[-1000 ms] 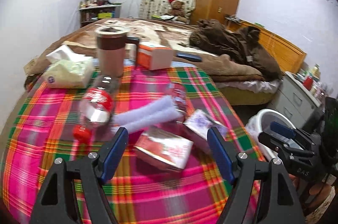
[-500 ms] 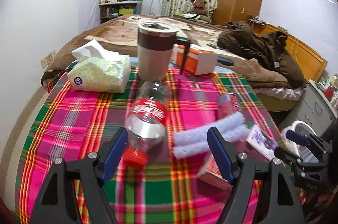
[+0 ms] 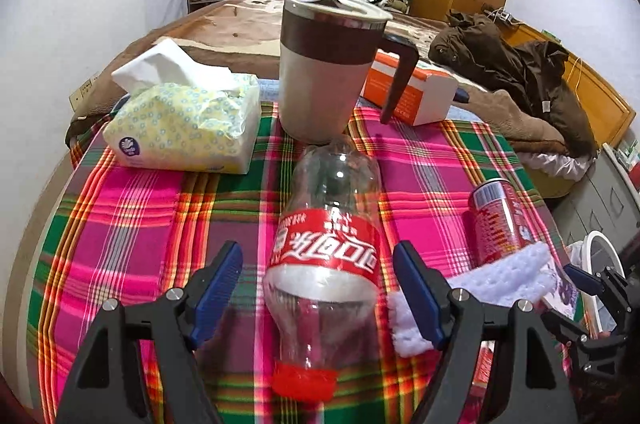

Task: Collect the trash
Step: 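Grasp the Coca-Cola bottle with the left tool while the right tool grasps the purple milk carton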

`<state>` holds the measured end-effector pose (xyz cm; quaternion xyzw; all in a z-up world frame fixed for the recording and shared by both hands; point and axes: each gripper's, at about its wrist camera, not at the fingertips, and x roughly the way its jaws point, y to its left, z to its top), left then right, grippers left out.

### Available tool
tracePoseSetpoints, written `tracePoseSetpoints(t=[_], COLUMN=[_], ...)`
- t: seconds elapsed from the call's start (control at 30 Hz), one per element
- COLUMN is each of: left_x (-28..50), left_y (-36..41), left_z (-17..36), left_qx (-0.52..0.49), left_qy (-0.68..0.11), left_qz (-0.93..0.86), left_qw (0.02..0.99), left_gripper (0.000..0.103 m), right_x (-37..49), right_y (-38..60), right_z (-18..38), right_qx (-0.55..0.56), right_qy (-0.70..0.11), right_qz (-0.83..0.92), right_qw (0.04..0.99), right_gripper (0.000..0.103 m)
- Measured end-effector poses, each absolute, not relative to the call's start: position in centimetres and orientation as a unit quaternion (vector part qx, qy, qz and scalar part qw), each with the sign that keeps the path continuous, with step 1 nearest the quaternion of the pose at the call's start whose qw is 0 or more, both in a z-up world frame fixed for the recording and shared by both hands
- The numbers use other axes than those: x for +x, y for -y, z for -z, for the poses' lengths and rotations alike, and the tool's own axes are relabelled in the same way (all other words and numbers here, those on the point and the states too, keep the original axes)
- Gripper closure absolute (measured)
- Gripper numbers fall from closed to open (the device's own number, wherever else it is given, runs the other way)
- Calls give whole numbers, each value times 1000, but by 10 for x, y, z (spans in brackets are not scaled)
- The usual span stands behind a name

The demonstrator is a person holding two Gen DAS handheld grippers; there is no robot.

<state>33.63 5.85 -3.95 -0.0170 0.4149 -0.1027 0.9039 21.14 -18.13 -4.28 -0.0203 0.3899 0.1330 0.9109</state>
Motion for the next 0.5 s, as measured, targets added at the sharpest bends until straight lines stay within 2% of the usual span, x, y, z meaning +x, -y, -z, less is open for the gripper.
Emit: tracePoseSetpoints(t=[0.5], left_x=[363], left_y=[-53], left_z=[58], left_qx=[-8], left_qy=[-450], left_qz=[105], left_qw=[887], left_gripper=[25], right_x=[223], right_y=[178], right_z=[53], right_qx=[-27], right_qy=[-416], right_qz=[-112], right_qw=[902], right_gripper=[34])
